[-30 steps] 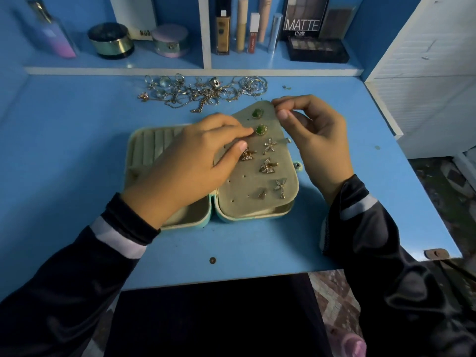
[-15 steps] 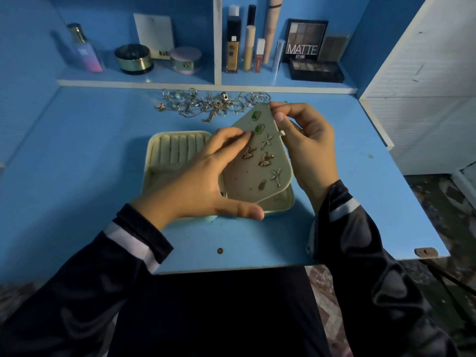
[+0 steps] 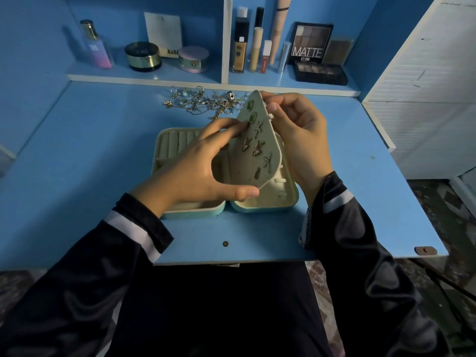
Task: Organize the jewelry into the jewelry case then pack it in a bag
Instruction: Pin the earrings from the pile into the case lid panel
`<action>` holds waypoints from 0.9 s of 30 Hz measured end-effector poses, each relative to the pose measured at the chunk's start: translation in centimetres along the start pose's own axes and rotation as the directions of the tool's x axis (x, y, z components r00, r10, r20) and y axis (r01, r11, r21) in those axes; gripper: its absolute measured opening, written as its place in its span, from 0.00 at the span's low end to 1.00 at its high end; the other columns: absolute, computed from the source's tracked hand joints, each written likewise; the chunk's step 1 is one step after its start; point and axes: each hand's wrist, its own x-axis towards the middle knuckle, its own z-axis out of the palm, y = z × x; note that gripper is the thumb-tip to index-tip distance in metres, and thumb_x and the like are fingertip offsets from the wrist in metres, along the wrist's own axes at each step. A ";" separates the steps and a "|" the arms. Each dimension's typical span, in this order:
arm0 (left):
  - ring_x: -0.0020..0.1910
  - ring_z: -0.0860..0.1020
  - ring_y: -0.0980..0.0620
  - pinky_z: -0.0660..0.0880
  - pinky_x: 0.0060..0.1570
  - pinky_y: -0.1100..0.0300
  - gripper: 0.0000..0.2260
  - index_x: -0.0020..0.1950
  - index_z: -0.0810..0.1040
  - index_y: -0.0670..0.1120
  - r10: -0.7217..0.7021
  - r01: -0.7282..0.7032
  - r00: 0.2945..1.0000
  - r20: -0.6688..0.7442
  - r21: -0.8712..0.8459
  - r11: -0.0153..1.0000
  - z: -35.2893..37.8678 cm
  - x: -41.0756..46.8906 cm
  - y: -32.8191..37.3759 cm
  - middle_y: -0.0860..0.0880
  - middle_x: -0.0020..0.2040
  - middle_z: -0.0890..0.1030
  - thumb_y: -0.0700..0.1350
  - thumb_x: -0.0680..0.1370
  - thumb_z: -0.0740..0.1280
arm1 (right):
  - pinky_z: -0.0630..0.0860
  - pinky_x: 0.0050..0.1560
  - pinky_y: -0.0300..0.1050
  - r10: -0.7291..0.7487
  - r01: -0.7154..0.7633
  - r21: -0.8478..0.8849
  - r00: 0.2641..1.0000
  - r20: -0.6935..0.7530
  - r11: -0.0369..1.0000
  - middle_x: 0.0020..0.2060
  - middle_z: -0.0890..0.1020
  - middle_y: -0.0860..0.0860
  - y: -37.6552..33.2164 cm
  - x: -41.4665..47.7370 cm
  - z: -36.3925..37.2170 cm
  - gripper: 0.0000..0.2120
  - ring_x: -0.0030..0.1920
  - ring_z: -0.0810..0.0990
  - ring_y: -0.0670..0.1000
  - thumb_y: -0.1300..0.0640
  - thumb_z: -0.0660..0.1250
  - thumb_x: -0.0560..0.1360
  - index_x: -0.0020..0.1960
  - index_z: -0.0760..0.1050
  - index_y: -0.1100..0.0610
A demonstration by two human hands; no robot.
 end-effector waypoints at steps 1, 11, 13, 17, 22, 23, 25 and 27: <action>0.71 0.61 0.69 0.59 0.67 0.75 0.48 0.78 0.62 0.52 -0.003 0.003 1.000 -0.003 -0.007 1.000 -0.1 -0.1 -0.1 0.66 0.71 0.61 0.67 0.63 0.73 | 0.72 0.62 0.67 0.006 -0.006 0.004 1.000 0.013 1.000 0.55 0.82 0.59 0.0 0.0 0.1 0.02 0.57 0.79 0.60 0.63 0.66 0.77 0.46 0.76 0.60; 0.71 0.67 0.60 0.68 0.71 0.55 0.46 0.77 0.63 0.48 0.013 -0.014 0.999 -0.043 -0.022 1.000 -0.1 -0.5 -0.2 0.57 0.71 0.65 0.64 0.64 0.74 | 0.76 0.57 0.51 0.028 -0.036 0.127 0.998 0.064 0.991 0.58 0.80 0.58 1.0 -1.1 1.1 0.03 0.56 0.80 0.53 0.66 0.64 0.78 0.46 0.75 0.61; 0.71 0.68 0.59 0.68 0.71 0.54 0.46 0.77 0.64 0.47 0.024 -0.026 0.998 -0.056 -0.031 0.999 -0.2 -0.5 -0.4 0.56 0.71 0.65 0.64 0.64 0.74 | 0.77 0.57 0.51 0.031 -0.038 0.139 0.998 0.053 0.990 0.58 0.80 0.58 1.2 -1.2 1.3 0.01 0.57 0.80 0.54 0.65 0.65 0.77 0.47 0.75 0.62; 0.69 0.69 0.63 0.68 0.69 0.63 0.45 0.77 0.63 0.49 0.038 -0.039 0.996 -0.079 -0.009 0.999 -0.4 -0.8 -0.6 0.62 0.68 0.64 0.64 0.64 0.73 | 0.78 0.55 0.50 0.086 -0.089 0.198 0.996 0.027 0.976 0.53 0.78 0.62 1.5 -1.3 1.5 0.05 0.48 0.81 0.53 0.65 0.65 0.76 0.51 0.74 0.65; 0.69 0.69 0.62 0.69 0.68 0.62 0.44 0.77 0.63 0.50 0.041 -0.040 0.995 -0.096 0.010 0.999 -0.5 -1.0 -0.7 0.55 0.71 0.66 0.63 0.65 0.73 | 0.72 0.59 0.64 0.162 -0.169 0.158 0.985 0.057 0.973 0.47 0.82 0.55 2.0 -1.2 2.2 0.05 0.48 0.79 0.55 0.61 0.66 0.76 0.50 0.77 0.62; 0.69 0.69 0.62 0.69 0.68 0.63 0.44 0.77 0.63 0.50 0.042 -0.041 0.994 -0.101 0.009 0.999 -0.6 -1.1 -0.7 0.54 0.71 0.66 0.63 0.65 0.73 | 0.72 0.60 0.64 0.170 -0.179 0.169 0.983 0.062 0.969 0.47 0.82 0.55 2.1 -1.2 2.2 0.05 0.48 0.80 0.55 0.61 0.66 0.77 0.51 0.77 0.62; 0.68 0.69 0.64 0.68 0.68 0.65 0.44 0.77 0.64 0.49 0.048 -0.047 0.992 -0.115 0.013 0.999 -0.6 -1.2 -0.8 0.53 0.71 0.66 0.63 0.65 0.73 | 0.72 0.60 0.63 0.180 -0.191 0.211 0.981 0.071 0.959 0.46 0.83 0.54 2.0 -1.2 2.2 0.03 0.46 0.81 0.53 0.64 0.64 0.78 0.50 0.76 0.63; 0.68 0.68 0.65 0.68 0.68 0.65 0.44 0.77 0.63 0.49 0.051 -0.050 0.992 -0.117 0.016 0.999 -0.5 -1.3 -0.9 0.53 0.71 0.66 0.63 0.65 0.73 | 0.71 0.62 0.63 0.199 -0.212 0.237 0.977 0.075 0.948 0.45 0.83 0.54 2.1 -1.2 2.1 0.04 0.45 0.81 0.53 0.66 0.62 0.79 0.50 0.76 0.63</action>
